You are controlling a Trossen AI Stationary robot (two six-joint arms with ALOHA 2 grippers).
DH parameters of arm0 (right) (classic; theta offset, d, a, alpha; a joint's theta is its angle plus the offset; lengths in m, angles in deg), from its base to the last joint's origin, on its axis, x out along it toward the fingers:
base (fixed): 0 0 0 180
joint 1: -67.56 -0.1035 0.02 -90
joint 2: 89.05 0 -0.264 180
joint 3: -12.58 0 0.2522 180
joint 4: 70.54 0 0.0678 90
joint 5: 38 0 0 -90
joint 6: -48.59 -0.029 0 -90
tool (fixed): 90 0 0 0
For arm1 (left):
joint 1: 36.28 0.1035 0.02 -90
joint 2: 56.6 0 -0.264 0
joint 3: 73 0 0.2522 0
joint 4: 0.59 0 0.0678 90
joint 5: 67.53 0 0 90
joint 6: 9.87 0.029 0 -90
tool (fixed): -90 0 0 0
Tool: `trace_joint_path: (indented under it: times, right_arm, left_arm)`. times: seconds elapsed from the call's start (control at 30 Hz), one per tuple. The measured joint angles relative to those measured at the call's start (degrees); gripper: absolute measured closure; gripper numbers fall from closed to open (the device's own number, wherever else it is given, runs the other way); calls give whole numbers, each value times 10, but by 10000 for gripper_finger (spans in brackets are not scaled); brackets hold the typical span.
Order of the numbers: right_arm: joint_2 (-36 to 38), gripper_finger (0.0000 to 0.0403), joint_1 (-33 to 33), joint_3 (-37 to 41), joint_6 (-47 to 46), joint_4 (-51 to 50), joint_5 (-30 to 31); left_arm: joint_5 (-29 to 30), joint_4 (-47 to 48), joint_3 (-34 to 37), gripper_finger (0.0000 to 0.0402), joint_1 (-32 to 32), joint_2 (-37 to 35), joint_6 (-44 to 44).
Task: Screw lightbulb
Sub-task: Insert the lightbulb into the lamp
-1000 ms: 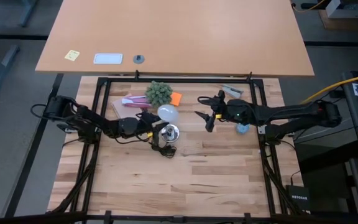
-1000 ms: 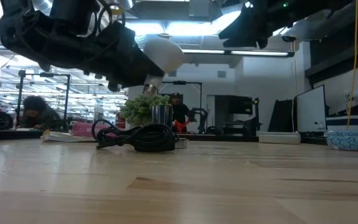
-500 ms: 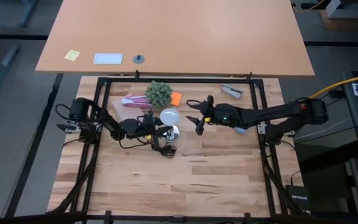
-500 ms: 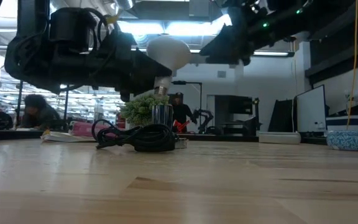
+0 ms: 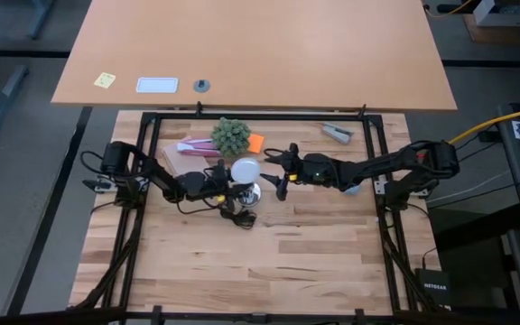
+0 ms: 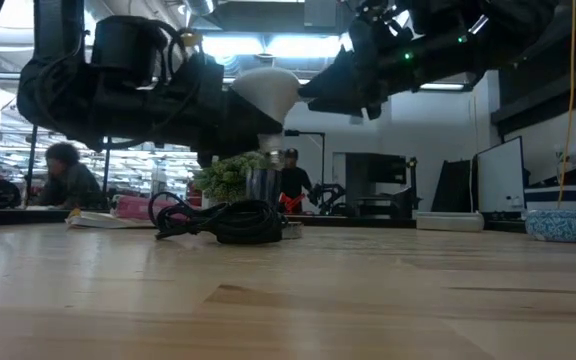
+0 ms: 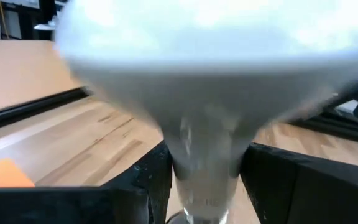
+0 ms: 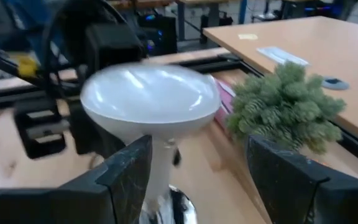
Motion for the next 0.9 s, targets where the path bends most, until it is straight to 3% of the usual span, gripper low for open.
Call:
trace_joint_path:
  times: [0.23,0.9]
  right_arm:
    - [0,143,0,-1,0,0,-23]
    - [0,143,0,-1,-38,-162,-45]
  left_arm:
    - [0,26,-13,251,0,0,11]
    - [0,24,-13,251,0,0,22]
